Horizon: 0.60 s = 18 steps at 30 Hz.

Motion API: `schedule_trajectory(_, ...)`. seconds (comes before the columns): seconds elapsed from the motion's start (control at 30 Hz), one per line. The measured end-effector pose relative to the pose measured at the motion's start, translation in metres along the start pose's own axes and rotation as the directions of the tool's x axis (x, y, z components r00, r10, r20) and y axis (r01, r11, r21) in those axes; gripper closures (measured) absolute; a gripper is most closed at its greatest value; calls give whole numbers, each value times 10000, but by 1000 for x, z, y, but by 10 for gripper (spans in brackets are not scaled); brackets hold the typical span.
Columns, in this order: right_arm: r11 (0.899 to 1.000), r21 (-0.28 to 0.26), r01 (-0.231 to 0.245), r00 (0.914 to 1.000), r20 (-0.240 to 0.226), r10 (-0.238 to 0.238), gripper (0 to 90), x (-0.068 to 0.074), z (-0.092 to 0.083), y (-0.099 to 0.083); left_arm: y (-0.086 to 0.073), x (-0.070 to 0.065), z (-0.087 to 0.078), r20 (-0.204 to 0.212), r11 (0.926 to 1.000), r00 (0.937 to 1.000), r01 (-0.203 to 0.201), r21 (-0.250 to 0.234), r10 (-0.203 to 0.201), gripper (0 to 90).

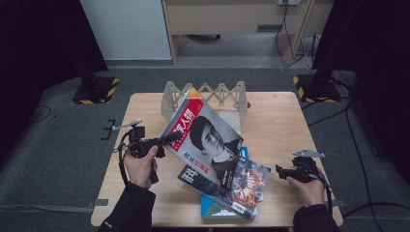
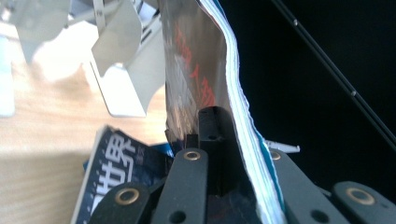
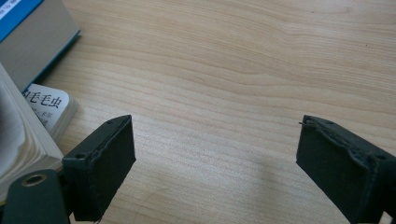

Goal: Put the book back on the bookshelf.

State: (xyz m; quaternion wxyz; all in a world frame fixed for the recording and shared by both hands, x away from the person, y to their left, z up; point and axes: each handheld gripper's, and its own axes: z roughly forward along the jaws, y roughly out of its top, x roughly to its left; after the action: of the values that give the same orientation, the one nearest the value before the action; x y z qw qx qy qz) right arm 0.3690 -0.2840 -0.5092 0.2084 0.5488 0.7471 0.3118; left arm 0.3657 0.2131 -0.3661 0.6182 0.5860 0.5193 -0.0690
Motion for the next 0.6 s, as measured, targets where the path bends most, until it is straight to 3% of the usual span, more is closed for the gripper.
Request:
schedule_trajectory(0.27, 9993, 306, 194, 9996, 217, -200, 110, -2, 4, -3, 24, -5, -13, -155, 9965, 9995, -302, -783, 291, 860)
schedule_trajectory(0.6, 9936, 989, 547, 9979, 286, -578, 95, -5, 13, -10, 49, -9, -34, -641, 9841, 9948, -882, -1541, 791, 860)
